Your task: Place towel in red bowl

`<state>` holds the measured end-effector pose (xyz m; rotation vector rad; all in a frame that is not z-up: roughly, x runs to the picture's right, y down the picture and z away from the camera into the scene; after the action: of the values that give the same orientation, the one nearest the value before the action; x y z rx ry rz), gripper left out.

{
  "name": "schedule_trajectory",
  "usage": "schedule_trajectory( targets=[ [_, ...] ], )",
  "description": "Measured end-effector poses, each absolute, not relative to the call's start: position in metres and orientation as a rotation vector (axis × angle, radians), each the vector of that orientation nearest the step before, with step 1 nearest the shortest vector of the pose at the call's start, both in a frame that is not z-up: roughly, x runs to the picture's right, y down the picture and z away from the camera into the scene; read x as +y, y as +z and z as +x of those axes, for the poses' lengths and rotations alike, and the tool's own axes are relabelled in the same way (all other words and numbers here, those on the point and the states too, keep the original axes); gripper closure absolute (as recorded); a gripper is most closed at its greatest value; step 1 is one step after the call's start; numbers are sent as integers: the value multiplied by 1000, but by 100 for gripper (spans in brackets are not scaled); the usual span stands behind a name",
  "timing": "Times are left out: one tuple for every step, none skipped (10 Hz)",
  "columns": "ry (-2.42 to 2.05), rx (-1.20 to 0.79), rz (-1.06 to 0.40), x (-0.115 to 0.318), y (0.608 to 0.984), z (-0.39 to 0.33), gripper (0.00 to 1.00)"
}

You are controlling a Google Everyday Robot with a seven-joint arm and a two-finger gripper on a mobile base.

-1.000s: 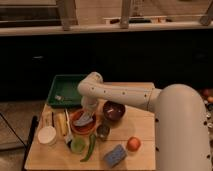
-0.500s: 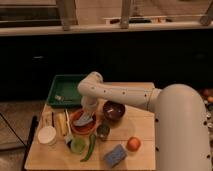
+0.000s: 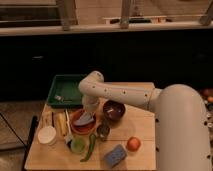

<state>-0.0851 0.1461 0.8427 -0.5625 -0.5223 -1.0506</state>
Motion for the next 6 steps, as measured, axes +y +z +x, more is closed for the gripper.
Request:
schedule_trajectory(
  targets=[
    [-1053,-523,-564,146,843,-86,20],
    [-1055,-522,-566,146,842,-87,20],
    [-1058,-521,-570,145,841,-87,20],
    [-1060,-520,-571,145,841,-87,20],
    [-1062,-517,-574,144,840,-88,20],
    [-1066,-515,-575,142,839,-89,20]
  ],
)
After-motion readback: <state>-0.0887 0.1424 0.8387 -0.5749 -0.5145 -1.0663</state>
